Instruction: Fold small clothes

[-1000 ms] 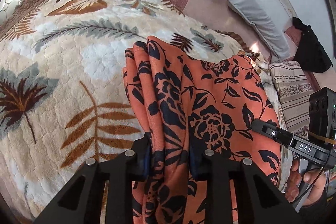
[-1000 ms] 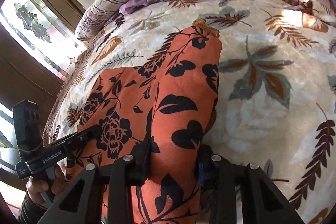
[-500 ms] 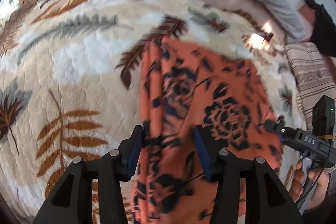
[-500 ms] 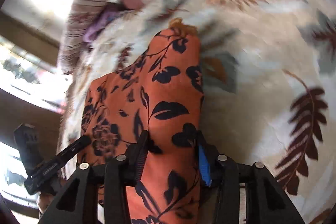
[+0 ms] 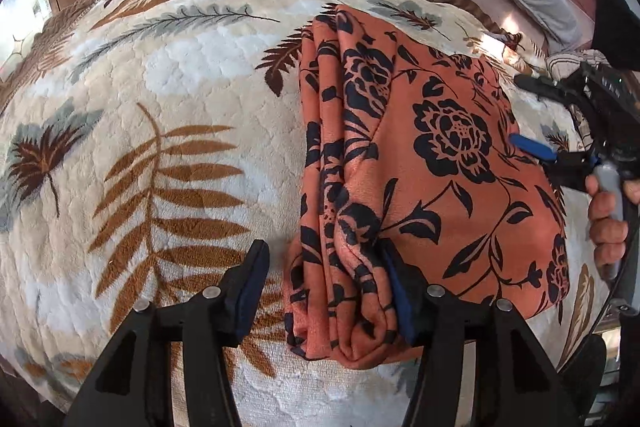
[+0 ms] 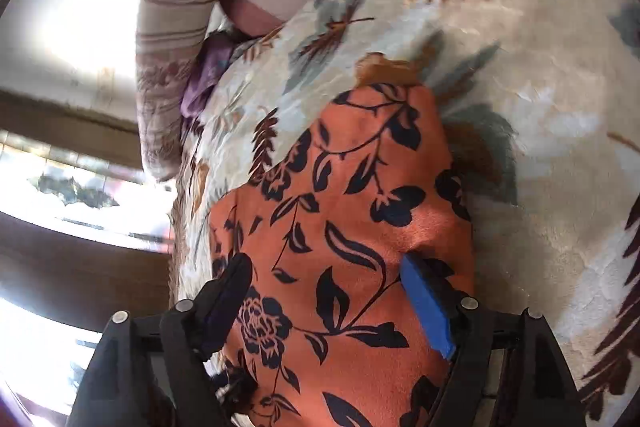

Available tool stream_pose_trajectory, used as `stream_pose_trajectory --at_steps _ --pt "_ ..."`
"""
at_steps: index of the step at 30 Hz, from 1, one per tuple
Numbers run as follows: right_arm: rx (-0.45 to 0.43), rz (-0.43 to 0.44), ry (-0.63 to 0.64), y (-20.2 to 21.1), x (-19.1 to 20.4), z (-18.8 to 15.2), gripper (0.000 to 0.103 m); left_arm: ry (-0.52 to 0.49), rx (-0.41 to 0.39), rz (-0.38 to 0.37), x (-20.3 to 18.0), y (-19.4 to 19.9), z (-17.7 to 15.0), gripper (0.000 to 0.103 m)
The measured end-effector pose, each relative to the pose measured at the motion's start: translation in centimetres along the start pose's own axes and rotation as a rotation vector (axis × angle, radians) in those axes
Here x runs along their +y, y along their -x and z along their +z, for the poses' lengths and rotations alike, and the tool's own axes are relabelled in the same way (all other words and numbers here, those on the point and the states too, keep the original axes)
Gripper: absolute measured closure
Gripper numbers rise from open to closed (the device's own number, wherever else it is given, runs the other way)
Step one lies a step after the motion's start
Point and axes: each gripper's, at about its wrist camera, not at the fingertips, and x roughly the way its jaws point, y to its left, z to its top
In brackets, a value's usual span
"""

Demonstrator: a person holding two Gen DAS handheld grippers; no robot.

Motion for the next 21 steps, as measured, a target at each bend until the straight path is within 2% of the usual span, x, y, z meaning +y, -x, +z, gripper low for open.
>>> stream_pose_trajectory --at_steps 4,6,7,8,10,14,17,18,19,20,21 --pt "-0.057 0.088 0.080 1.2 3.4 1.7 0.023 -0.005 -0.006 -0.002 -0.2 -0.1 -0.2 0.045" --pt "-0.052 0.020 0.032 -0.2 2.6 2.9 0.019 0.003 -0.008 -0.006 -0.2 -0.2 -0.2 0.045" --pt "0.005 -0.029 -0.010 -1.9 1.1 3.4 0.019 0.006 -0.010 -0.007 -0.3 -0.2 -0.1 0.045" --pt "0.041 -0.026 -0.057 -3.2 0.0 3.6 0.021 0.010 -0.009 -0.007 -0.3 -0.3 0.0 0.045" --pt "-0.022 -0.019 -0.056 -2.2 1.1 3.4 0.021 0.010 -0.011 -0.012 0.0 -0.1 -0.2 0.045" --pt "-0.017 0.045 0.073 0.8 5.1 0.0 0.021 0.013 -0.015 -0.018 0.1 0.0 -0.4 0.044" --pt "0.033 0.108 0.106 2.2 5.4 -4.4 0.019 0.018 -0.021 -0.020 0.2 -0.1 -0.6 0.043" --pt "0.054 0.082 0.109 1.6 4.8 -5.6 0.016 0.018 -0.022 -0.019 0.2 -0.1 -0.6 0.042" --pt "0.087 0.025 0.107 0.8 3.5 -6.6 0.016 0.018 -0.019 -0.020 0.2 -0.2 -0.7 0.042" --pt "0.098 0.002 0.119 0.1 2.8 -7.2 0.017 0.015 -0.020 -0.016 0.2 -0.2 -0.7 0.042" --pt "0.066 0.002 0.144 0.5 3.1 -7.5 0.017 0.014 -0.018 -0.014 0.2 0.0 -0.7 0.042"
